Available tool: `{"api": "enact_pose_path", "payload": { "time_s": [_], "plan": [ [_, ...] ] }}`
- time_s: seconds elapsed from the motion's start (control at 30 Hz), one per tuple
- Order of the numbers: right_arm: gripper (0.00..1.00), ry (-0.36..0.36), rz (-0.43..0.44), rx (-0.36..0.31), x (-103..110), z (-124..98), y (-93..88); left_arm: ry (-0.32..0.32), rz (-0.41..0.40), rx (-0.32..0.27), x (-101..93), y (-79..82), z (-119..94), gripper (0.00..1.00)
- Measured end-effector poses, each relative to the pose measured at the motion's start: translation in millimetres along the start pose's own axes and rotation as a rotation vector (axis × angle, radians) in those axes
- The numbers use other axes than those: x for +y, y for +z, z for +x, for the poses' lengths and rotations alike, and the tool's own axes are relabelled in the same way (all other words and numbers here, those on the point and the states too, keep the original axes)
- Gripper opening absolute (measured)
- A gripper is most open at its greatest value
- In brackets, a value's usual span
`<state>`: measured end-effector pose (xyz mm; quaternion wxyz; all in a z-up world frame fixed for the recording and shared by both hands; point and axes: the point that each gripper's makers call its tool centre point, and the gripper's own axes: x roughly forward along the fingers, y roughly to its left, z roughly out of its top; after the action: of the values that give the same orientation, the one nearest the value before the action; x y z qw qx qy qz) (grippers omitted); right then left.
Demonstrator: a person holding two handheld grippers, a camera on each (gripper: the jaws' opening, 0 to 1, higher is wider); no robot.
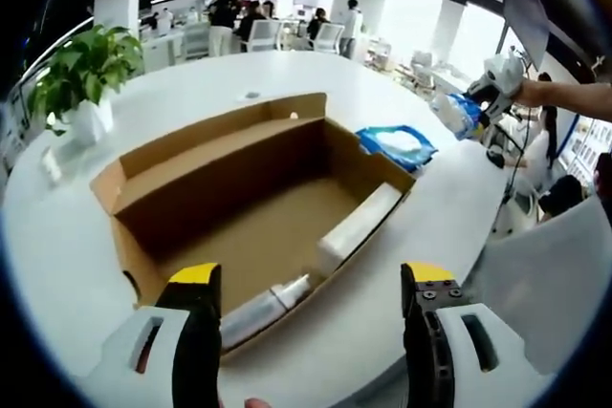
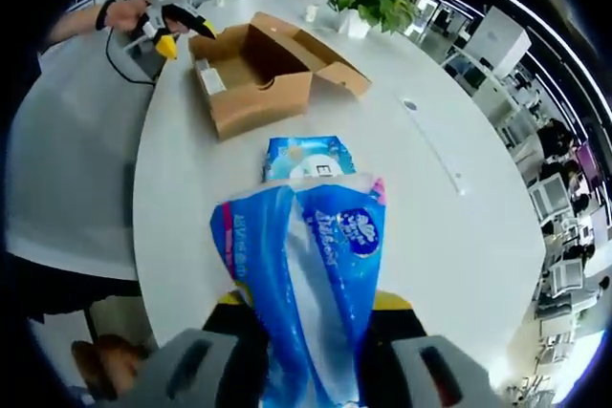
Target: Operate the shoe box by opening the lid, removing the specified soft item, and placing it in the target area until the item is outside and the box remains undamaged.
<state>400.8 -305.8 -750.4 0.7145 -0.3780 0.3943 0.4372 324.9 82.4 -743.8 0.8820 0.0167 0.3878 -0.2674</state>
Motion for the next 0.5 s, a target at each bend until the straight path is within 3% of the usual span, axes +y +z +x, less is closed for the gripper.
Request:
{"api": "enact_pose_path", "payload": {
  "time_s": [0.5],
  "plan": [
    [0.35,-0.004,0.027,0.037,-13,-2,-38.6,-0.015,0.016,-0.005,-1.0,-1.6,3,0.79]
  ]
}}
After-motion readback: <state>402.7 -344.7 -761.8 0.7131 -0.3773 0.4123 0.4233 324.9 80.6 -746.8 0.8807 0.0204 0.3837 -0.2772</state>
